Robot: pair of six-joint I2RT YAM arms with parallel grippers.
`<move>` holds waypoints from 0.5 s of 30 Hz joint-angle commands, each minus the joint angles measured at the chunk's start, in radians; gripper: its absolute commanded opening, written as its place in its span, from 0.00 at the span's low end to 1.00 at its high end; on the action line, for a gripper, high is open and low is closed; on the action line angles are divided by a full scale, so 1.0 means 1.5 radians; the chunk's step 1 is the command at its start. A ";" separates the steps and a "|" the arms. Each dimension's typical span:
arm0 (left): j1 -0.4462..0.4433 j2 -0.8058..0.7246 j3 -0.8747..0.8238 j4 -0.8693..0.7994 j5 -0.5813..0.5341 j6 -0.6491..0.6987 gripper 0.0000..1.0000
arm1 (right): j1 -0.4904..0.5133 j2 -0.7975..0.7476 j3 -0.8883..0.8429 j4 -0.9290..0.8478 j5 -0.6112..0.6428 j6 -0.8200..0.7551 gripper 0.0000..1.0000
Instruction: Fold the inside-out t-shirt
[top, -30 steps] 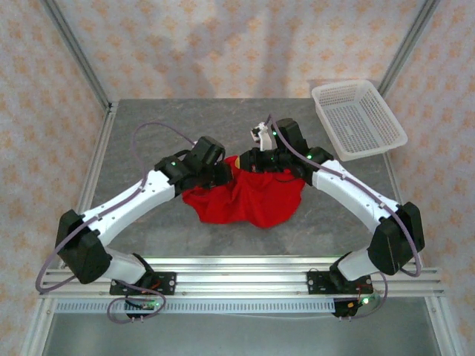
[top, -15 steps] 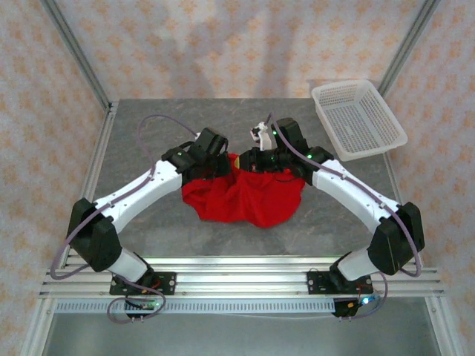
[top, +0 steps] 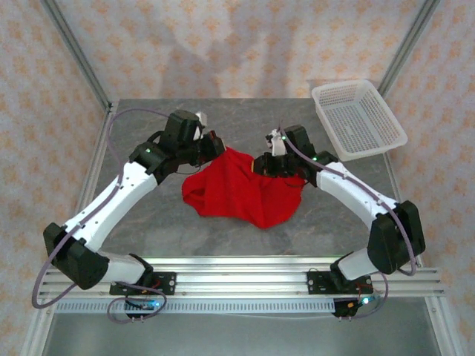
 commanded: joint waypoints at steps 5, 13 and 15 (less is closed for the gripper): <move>0.012 -0.014 0.016 0.033 0.044 -0.025 0.00 | 0.063 -0.084 -0.001 -0.007 0.231 -0.124 0.37; 0.011 0.008 0.036 0.031 0.069 -0.013 0.00 | 0.153 -0.109 -0.078 0.199 0.449 -0.309 0.61; 0.011 0.012 0.042 0.028 0.074 -0.008 0.00 | 0.152 -0.064 -0.035 0.181 0.432 -0.349 0.61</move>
